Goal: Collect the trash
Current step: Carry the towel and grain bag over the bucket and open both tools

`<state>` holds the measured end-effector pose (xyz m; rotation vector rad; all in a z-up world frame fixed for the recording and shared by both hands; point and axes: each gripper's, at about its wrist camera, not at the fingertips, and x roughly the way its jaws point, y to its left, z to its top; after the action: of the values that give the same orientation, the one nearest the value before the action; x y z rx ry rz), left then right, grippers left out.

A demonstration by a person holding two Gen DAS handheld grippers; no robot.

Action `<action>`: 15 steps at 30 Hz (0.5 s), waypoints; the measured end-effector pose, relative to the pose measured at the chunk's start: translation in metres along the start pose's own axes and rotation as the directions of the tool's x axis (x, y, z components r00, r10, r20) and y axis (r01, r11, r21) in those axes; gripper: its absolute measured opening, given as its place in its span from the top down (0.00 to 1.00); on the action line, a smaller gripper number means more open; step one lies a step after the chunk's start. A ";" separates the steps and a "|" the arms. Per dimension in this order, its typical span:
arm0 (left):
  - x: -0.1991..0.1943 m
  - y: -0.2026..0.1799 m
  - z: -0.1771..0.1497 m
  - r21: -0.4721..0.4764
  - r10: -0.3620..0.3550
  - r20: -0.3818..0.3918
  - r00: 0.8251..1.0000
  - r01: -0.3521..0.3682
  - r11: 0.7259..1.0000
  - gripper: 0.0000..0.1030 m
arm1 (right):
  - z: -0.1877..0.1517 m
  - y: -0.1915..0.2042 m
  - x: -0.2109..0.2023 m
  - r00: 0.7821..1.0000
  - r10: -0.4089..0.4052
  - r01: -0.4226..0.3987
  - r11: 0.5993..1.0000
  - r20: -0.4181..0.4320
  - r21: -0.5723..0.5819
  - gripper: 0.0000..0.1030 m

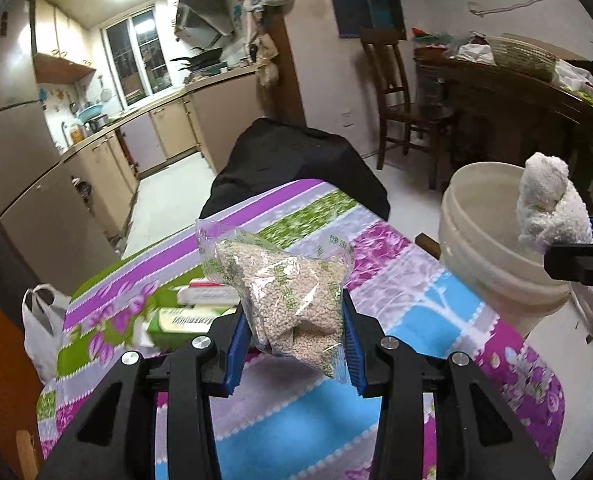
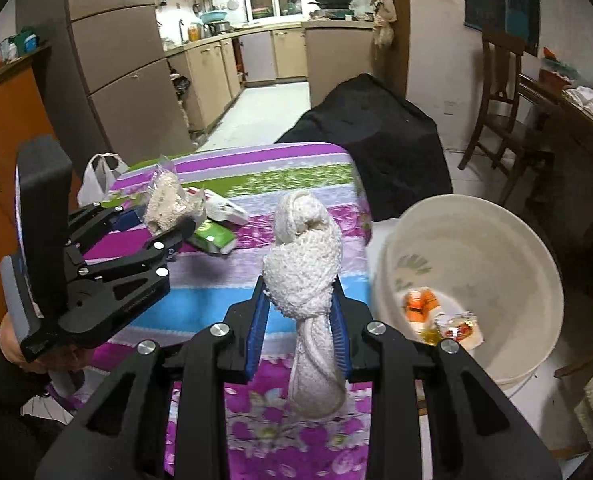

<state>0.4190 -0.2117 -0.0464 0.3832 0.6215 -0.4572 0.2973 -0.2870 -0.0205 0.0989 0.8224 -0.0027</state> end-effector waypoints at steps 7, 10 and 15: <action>0.007 -0.022 0.021 0.046 -0.022 0.008 1.000 0.022 0.999 0.59 | 0.001 -0.019 -0.001 0.999 -0.037 0.037 0.999 -0.010 0.010 0.73; 0.010 -0.031 0.027 0.063 -0.027 0.012 1.000 0.026 0.998 0.59 | 0.001 -0.024 -0.002 0.999 -0.045 0.045 0.999 -0.009 0.026 0.73; 0.013 -0.050 0.034 0.090 -0.042 0.011 0.999 0.041 0.995 0.59 | 0.003 -0.039 -0.005 0.998 -0.064 0.064 0.997 -0.006 0.044 0.73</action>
<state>0.4187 -0.2732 -0.0397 0.4529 0.5983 -0.5284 0.2945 -0.3259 -0.0180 0.1138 0.8297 -0.0810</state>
